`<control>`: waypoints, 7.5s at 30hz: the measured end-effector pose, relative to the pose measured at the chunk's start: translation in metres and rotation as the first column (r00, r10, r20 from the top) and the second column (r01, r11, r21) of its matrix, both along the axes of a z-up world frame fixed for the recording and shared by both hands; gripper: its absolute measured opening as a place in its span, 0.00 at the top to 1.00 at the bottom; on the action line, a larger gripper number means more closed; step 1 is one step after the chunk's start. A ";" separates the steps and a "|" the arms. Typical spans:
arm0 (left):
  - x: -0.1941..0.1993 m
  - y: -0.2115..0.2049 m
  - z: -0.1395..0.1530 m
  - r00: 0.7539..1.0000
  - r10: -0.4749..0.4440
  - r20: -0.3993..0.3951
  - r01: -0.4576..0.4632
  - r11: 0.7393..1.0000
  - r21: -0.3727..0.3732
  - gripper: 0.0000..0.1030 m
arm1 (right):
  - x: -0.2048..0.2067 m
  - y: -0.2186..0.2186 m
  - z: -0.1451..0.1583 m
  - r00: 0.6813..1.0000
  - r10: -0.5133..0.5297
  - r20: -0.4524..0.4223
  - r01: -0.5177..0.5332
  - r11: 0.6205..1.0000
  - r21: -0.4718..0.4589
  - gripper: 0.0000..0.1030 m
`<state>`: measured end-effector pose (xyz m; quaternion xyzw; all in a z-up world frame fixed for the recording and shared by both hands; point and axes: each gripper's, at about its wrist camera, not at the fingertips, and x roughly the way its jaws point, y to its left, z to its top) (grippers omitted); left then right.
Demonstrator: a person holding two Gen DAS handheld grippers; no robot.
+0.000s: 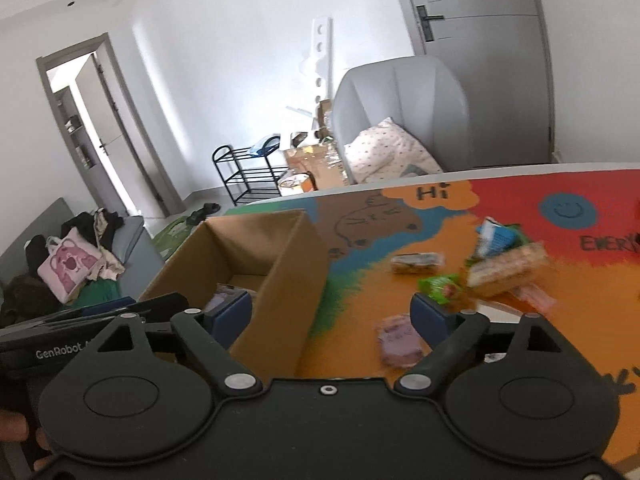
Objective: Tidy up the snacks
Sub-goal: 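Move the left gripper to the red candy bar while the right gripper reaches the blue snack, then grasp the red candy bar with the left gripper while the right gripper grasps the blue snack, then carry both snacks over the cardboard box and open both grippers to release them, then withdraw both open grippers from the box back toward the table snacks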
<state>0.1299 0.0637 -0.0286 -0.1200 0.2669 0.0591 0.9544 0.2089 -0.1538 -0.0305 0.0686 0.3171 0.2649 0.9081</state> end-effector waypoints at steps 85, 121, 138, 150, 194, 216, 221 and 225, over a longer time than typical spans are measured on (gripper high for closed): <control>0.073 -0.154 -0.102 0.929 -0.312 -0.198 0.307 0.950 -0.053 0.50 | 0.012 -0.129 -0.093 0.961 -0.169 -0.217 0.162 0.986 -0.047 0.69; 0.056 -0.141 -0.086 0.945 -0.277 -0.173 0.274 0.961 -0.043 0.83 | 0.006 -0.116 -0.076 0.980 -0.155 -0.123 0.150 0.988 -0.045 0.72; 0.033 -0.124 -0.047 0.967 -0.239 -0.087 0.239 0.971 -0.009 0.83 | -0.006 -0.092 -0.043 0.994 -0.101 -0.049 0.100 0.995 -0.009 0.72; 0.022 -0.105 -0.020 0.978 -0.205 -0.032 0.205 0.979 0.007 0.83 | -0.008 -0.071 -0.022 0.998 -0.058 -0.005 0.058 0.998 0.016 0.72; 0.007 0.033 -0.002 0.996 0.090 0.002 -0.090 0.996 -0.030 0.81 | 0.006 0.055 0.010 0.986 0.159 0.056 -0.160 0.987 0.010 0.72; -0.010 0.039 0.000 0.992 0.120 0.023 -0.119 0.992 -0.035 0.18 | 0.005 0.052 0.012 0.990 0.140 0.025 -0.141 0.989 0.039 0.47; -0.007 0.022 0.000 0.997 0.076 0.025 -0.075 0.997 -0.029 0.14 | 0.003 0.030 0.013 0.995 0.094 0.033 -0.096 0.995 0.037 0.39; -0.005 0.008 0.001 0.999 0.032 0.027 -0.032 0.999 -0.018 0.09 | 0.001 0.015 0.012 0.997 0.069 0.038 -0.070 0.997 0.038 0.34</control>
